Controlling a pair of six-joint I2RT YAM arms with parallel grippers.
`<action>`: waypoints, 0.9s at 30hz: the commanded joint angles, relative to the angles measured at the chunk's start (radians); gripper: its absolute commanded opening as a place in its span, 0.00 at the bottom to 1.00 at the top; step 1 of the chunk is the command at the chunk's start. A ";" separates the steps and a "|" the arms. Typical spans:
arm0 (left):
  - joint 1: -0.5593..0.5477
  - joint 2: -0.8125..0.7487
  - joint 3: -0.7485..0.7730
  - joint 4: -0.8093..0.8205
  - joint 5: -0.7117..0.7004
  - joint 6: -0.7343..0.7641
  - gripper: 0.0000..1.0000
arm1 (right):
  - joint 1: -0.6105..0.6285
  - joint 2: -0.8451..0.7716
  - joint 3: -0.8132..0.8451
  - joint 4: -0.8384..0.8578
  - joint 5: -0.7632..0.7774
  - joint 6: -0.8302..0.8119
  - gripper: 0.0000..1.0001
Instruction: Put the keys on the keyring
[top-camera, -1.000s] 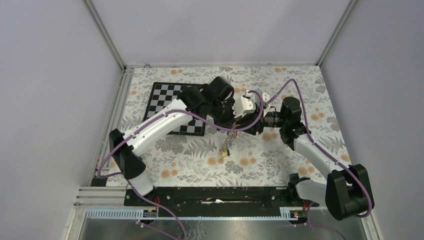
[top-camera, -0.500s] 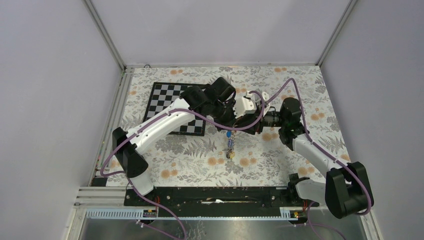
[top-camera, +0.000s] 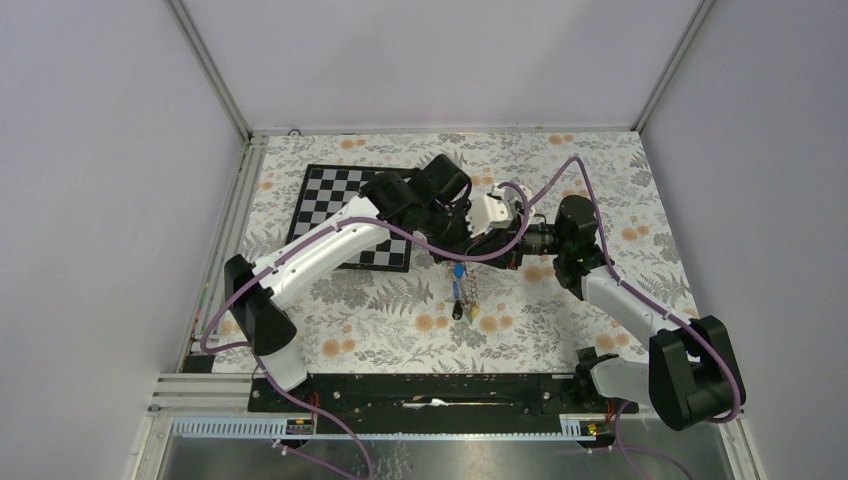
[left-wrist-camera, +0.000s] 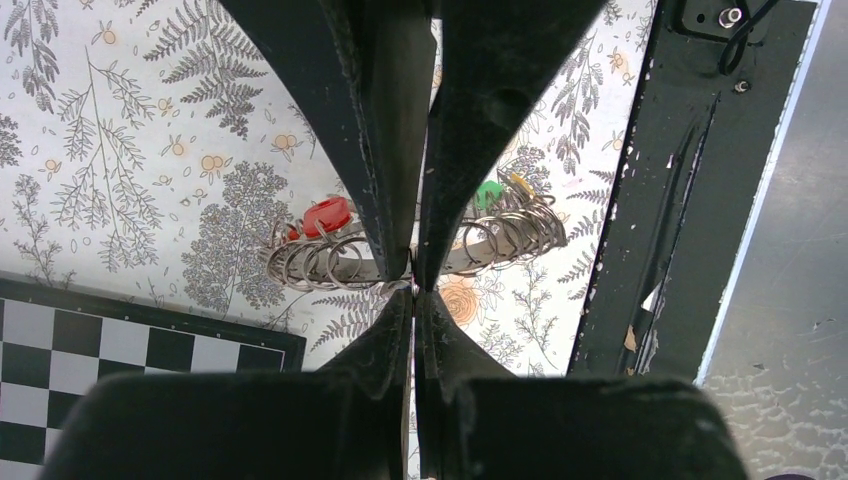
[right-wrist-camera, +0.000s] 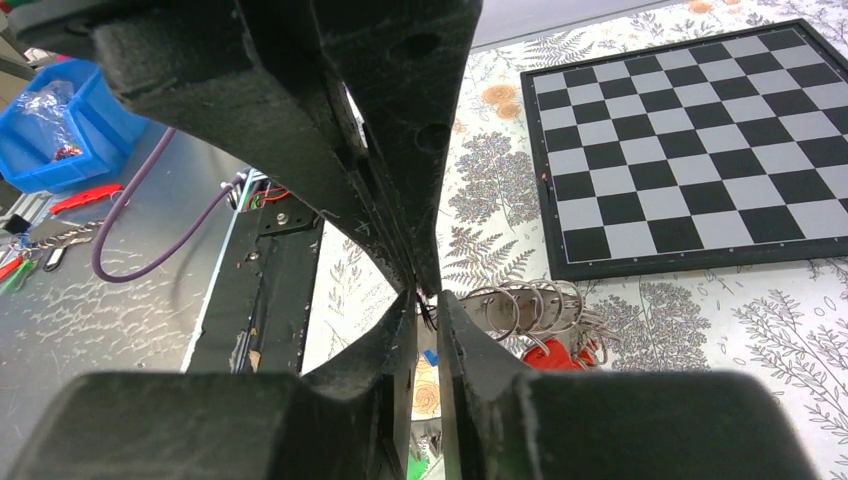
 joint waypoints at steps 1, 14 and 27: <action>-0.004 -0.015 0.049 0.050 0.022 -0.010 0.00 | 0.021 0.004 0.002 0.060 -0.031 0.013 0.14; 0.057 -0.160 -0.129 0.223 0.091 0.033 0.26 | -0.009 -0.037 0.007 0.199 -0.021 0.157 0.00; 0.183 -0.272 -0.360 0.493 0.365 -0.060 0.39 | -0.029 -0.013 -0.022 0.436 0.002 0.353 0.00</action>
